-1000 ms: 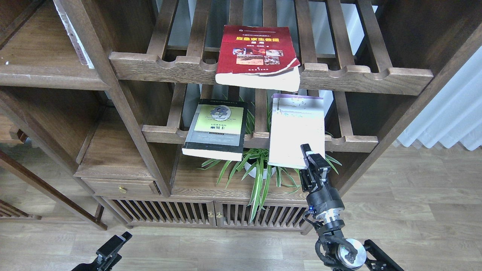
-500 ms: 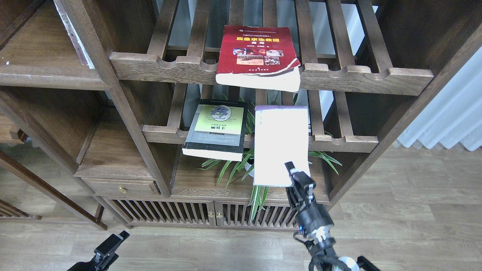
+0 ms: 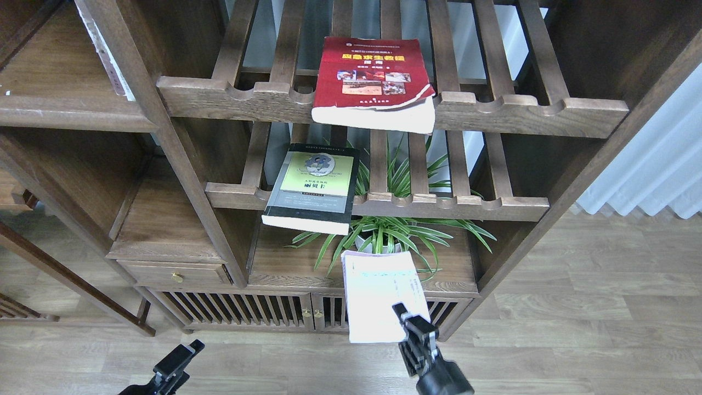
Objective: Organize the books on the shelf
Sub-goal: 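Pull the white book down off the shelf with the right gripper, then grasp the white book with the left gripper from the right gripper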
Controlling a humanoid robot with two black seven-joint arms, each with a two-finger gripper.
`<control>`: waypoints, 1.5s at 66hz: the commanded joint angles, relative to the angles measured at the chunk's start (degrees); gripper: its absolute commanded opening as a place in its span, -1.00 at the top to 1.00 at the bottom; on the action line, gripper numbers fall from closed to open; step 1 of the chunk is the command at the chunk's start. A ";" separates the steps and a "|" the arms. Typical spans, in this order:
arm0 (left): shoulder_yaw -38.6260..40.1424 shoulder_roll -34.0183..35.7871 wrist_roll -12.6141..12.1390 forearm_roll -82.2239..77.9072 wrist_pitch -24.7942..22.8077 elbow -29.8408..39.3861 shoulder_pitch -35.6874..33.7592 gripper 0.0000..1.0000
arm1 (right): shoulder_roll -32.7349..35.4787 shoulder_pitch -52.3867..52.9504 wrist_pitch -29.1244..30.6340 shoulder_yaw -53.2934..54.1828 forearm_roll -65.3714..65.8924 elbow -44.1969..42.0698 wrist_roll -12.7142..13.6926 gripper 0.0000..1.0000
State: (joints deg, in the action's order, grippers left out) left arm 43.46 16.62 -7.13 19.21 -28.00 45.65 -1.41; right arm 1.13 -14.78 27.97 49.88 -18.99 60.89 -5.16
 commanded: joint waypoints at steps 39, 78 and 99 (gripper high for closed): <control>-5.22 -6.95 -0.79 -0.14 0.00 7.17 -0.25 -1.00 | 0.45 2.04 0.03 -9.36 0.18 -3.32 7.00 0.87; -6.89 -11.35 -0.79 -0.49 0.00 5.68 -1.40 -0.75 | -1.13 0.20 0.03 -12.62 0.18 -3.76 10.17 0.86; -9.27 -10.91 -0.96 -0.23 0.00 5.68 -1.49 0.48 | -1.13 -0.33 0.03 -12.53 0.54 -3.85 10.08 0.84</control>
State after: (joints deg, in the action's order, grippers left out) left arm 34.31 5.25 -7.89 18.93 -28.00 51.31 -2.89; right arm 0.02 -15.04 27.99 37.32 -18.50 57.12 4.94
